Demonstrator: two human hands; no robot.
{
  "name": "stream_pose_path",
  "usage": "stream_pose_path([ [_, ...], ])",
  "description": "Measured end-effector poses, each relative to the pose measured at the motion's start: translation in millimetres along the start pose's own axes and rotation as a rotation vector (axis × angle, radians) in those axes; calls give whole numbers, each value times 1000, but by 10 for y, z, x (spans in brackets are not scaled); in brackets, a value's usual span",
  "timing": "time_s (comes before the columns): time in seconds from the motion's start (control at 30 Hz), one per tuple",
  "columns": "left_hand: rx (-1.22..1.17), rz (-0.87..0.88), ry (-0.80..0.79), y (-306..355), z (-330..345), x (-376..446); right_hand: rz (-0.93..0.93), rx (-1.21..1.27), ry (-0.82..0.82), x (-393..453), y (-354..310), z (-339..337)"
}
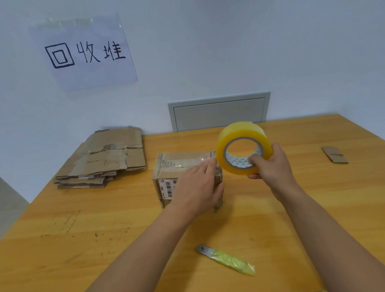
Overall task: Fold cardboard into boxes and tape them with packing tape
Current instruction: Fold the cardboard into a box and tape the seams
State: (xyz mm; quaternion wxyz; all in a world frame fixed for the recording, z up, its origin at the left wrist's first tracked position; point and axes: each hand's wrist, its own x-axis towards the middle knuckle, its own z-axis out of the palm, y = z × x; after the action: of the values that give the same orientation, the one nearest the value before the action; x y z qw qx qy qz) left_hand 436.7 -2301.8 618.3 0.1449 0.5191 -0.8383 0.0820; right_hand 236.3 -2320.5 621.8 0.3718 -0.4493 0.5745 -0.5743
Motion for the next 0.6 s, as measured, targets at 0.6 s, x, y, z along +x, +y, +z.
stream_pose_path([
  [0.6,58,63,-11,76,43,132,44,-38,12,-43,308,-169],
])
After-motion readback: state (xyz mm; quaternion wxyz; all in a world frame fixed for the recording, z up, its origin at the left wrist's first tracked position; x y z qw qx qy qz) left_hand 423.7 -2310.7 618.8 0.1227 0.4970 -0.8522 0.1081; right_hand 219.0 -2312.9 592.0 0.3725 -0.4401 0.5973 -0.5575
